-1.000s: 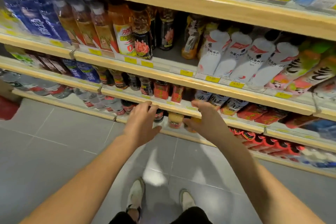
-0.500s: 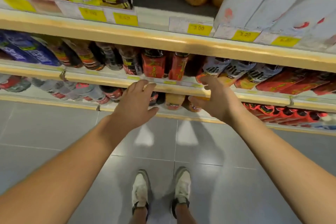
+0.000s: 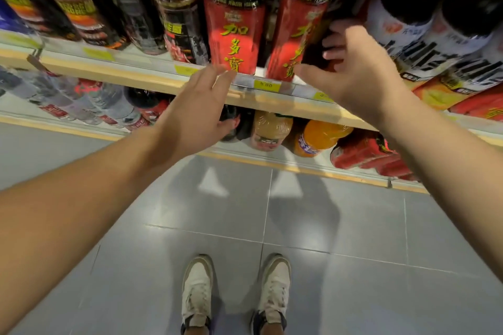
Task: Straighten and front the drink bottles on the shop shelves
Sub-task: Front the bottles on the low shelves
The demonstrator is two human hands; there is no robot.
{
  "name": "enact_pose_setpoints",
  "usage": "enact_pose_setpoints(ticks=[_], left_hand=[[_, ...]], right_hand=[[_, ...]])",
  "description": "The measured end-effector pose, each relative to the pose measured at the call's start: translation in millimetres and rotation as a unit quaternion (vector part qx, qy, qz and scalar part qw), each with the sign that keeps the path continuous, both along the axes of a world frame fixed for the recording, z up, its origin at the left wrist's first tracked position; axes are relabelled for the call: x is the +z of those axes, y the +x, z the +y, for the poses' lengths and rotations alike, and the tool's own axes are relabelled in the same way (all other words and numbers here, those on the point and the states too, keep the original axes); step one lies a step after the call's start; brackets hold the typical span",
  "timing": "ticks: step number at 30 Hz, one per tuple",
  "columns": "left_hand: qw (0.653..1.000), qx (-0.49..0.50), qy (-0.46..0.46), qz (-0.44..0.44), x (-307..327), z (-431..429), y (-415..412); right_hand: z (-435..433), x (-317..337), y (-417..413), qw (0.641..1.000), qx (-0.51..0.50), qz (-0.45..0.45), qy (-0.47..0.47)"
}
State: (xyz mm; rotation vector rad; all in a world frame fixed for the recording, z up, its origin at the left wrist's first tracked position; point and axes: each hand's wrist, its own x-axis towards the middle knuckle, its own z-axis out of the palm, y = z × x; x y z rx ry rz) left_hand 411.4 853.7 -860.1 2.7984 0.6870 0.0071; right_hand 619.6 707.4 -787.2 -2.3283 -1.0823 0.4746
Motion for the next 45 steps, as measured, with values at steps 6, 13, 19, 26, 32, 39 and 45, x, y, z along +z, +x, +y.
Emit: enact_pose_setpoints(ticks=[6,13,19,26,32,39,45], left_hand=[[1.000,-0.018,0.017,0.013,-8,3,9],[0.999,-0.023,0.036,0.024,-6,10,18],[0.998,-0.021,0.027,0.046,-8,12,18],[0.998,-0.006,0.048,0.040,-10,7,22],[0.997,0.018,0.048,0.053,-10,0,26],[0.995,0.035,0.024,0.088,-3,-1,30],[0.992,0.045,-0.010,0.114,9,-7,34]], right_hand=[[21,12,-1,1.000,0.007,0.000,0.014],[39,24,4,0.998,-0.050,0.013,-0.043],[48,28,8,0.998,-0.026,0.019,-0.052],[37,25,4,0.999,-0.037,0.032,-0.014],[20,15,-4,0.998,0.042,-0.027,0.036],[-10,14,-21,0.982,0.049,-0.025,0.178],[-38,35,-23,0.979,0.017,-0.043,0.197]])
